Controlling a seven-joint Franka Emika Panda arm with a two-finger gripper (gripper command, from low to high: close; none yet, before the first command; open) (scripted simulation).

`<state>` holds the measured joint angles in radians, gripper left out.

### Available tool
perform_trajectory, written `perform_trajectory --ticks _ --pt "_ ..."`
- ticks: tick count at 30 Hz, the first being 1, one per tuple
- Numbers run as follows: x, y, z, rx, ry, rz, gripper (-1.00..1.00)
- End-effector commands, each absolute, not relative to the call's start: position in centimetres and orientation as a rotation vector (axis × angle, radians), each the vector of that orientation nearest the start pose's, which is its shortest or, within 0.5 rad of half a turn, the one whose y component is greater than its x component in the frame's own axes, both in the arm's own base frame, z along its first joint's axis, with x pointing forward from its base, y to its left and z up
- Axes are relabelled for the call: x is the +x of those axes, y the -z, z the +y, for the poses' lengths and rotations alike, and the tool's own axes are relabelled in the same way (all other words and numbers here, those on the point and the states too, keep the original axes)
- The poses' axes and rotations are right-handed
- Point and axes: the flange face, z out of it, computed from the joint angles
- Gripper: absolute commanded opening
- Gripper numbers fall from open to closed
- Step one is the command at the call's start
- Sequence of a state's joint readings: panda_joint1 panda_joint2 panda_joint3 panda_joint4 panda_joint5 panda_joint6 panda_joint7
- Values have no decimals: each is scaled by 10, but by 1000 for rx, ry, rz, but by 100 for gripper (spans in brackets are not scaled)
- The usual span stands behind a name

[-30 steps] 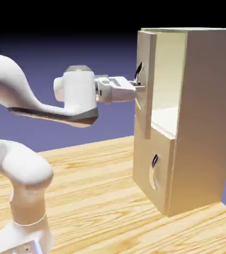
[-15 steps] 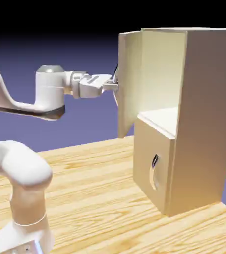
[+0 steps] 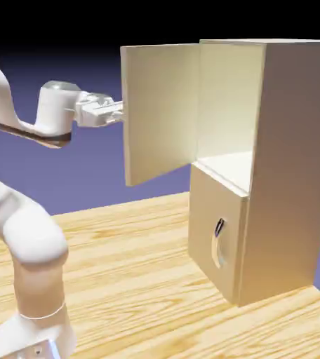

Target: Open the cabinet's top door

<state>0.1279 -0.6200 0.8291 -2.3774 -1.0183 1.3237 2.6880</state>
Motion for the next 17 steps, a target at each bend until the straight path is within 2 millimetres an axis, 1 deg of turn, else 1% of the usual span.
perform_trajectory --ticks 1,5,9,13,17 --pt "250 -542 265 -1364 2389 2015 -100" --pt "257 -542 292 -1291 2426 2140 -100" --pt "263 -542 311 -1231 2451 2235 -100" --pt "269 -542 324 -1188 2466 2299 -100" --pt "272 -543 332 -1159 2473 2341 -100"
